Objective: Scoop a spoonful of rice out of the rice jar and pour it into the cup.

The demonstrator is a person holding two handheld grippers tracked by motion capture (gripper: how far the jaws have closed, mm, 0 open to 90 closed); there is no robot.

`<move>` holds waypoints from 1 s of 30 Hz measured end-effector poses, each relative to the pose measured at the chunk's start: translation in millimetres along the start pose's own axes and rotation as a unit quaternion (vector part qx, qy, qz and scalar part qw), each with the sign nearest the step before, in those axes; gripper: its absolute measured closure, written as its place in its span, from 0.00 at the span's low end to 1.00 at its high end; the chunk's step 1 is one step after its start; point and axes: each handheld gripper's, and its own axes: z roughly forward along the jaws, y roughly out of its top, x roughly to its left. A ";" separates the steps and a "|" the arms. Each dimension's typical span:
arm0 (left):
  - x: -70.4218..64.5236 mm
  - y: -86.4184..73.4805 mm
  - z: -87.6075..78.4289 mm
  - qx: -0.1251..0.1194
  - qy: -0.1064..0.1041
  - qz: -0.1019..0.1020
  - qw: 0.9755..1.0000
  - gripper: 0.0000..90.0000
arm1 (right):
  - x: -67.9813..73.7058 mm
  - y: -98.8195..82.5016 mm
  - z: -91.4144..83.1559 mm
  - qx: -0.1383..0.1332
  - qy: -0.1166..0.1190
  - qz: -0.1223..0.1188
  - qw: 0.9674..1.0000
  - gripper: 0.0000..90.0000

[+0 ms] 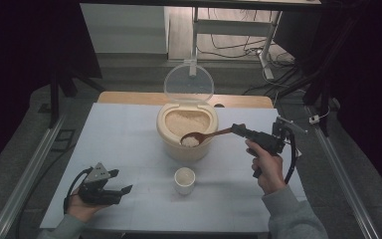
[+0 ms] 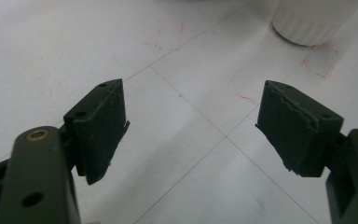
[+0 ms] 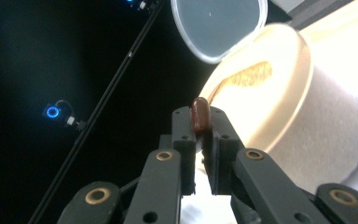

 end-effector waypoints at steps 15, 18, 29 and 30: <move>-0.2 -0.4 1.7 0.003 0.000 0.000 1.000 0.26 | -21.4 -30.3 -3.1 0.051 -0.018 -0.003 0.999 0.92; -0.2 -0.4 1.8 0.004 -0.001 0.000 1.000 0.26 | -22.7 -34.5 -0.7 0.059 -0.025 -0.013 0.998 0.92; -0.2 -0.6 1.7 0.004 0.000 0.001 1.000 0.26 | -20.9 -40.3 6.8 0.072 -0.048 -0.058 0.995 0.92; -0.3 -0.7 1.7 0.004 0.000 0.001 1.000 0.26 | -20.4 -40.6 7.2 0.073 -0.050 -0.063 0.994 0.92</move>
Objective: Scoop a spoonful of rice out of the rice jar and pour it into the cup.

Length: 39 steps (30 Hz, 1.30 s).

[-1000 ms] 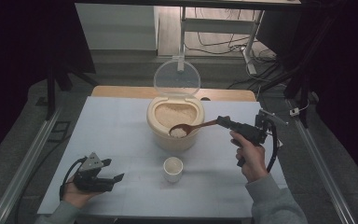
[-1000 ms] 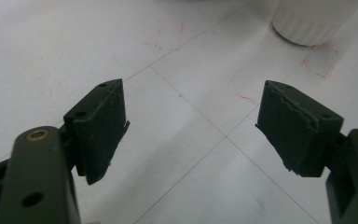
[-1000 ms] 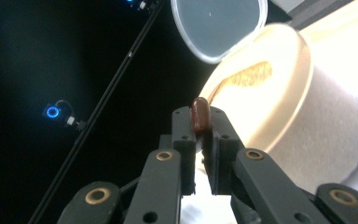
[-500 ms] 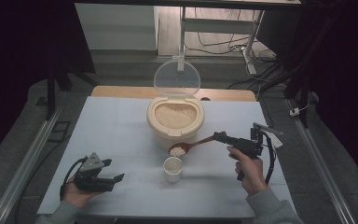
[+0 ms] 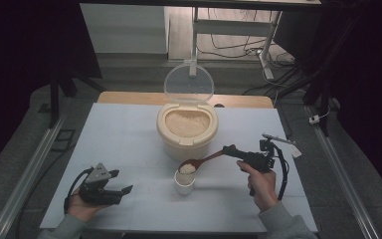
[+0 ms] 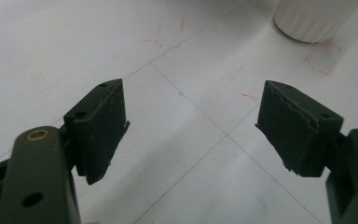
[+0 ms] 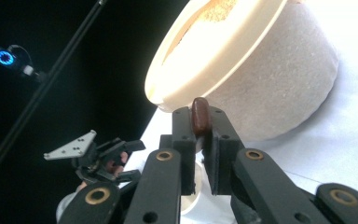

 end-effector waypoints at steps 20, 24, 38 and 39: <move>-0.1 -0.4 0.6 0.002 0.000 0.003 1.000 0.26 | 11.7 -4.1 2.2 -0.006 -0.020 -0.083 0.996 0.92; -0.1 -0.4 0.9 0.002 0.001 0.002 1.000 0.26 | 15.3 -5.5 1.9 -0.006 -0.020 -0.105 0.994 0.92; 0.5 -0.6 0.9 0.002 0.002 0.002 1.000 0.26 | 27.0 -8.5 -4.4 -0.016 -0.012 -0.170 0.985 0.92; 0.6 -0.6 1.2 0.003 0.002 0.002 1.000 0.26 | 26.6 -8.3 -4.9 -0.018 -0.011 -0.169 0.985 0.92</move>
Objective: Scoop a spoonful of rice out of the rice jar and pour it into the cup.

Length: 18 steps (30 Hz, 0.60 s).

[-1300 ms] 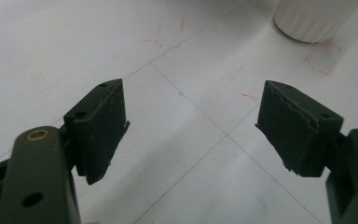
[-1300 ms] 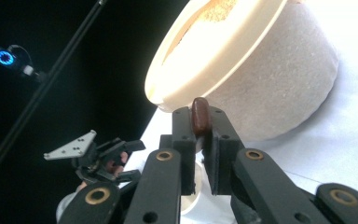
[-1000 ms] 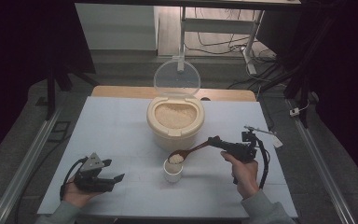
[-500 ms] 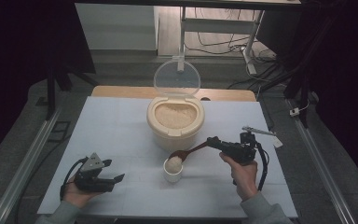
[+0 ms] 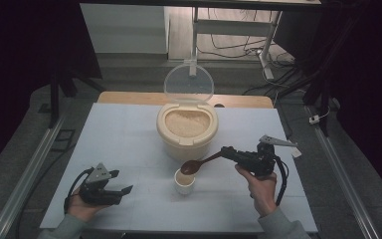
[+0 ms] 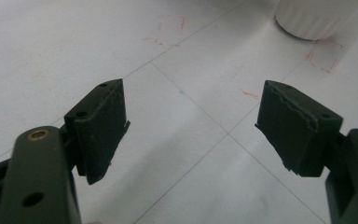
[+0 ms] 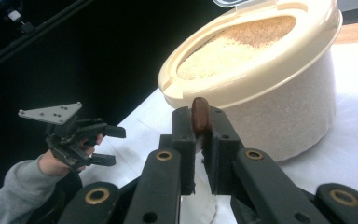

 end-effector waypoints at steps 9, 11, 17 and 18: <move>-1.1 1.1 1.5 -0.001 0.001 0.003 1.000 0.26 | -5.4 1.9 -7.6 -0.004 0.007 0.000 1.000 0.92; -1.7 1.5 2.2 -0.001 0.000 0.003 1.000 0.26 | -5.3 3.0 -12.3 -0.010 0.008 0.000 1.000 0.92; -2.0 1.7 2.2 -0.001 -0.001 0.005 1.000 0.26 | -3.1 7.8 -28.1 -0.019 0.006 -0.002 1.000 0.92; -1.8 1.8 2.1 -0.001 -0.002 0.005 1.000 0.26 | -2.8 8.7 -30.8 -0.018 0.005 -0.002 1.000 0.92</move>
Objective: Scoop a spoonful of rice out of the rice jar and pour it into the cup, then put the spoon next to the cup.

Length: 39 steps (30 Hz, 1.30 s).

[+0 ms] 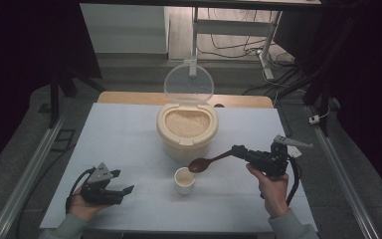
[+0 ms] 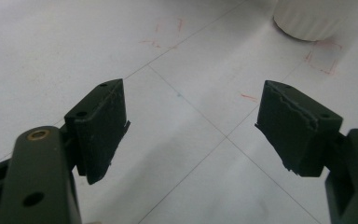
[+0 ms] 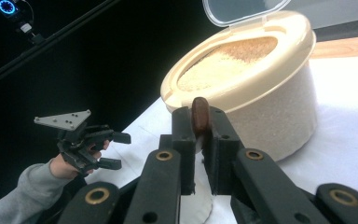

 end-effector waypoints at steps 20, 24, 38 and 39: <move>0.0 0.8 0.2 0.000 0.001 0.000 1.000 0.26 | -2.4 15.7 -29.0 0.055 -0.004 0.000 0.999 0.92; 0.2 0.8 0.5 0.000 0.001 0.001 1.000 0.26 | -4.5 18.6 -30.1 0.086 -0.007 0.002 0.996 0.92; -0.2 1.1 0.8 0.001 0.000 0.001 1.000 0.26 | -1.9 11.7 -2.0 0.208 0.029 -0.001 0.978 0.92; -0.1 1.2 0.8 0.000 0.000 0.001 1.000 0.26 | -1.9 11.1 0.5 0.216 0.032 0.001 0.976 0.92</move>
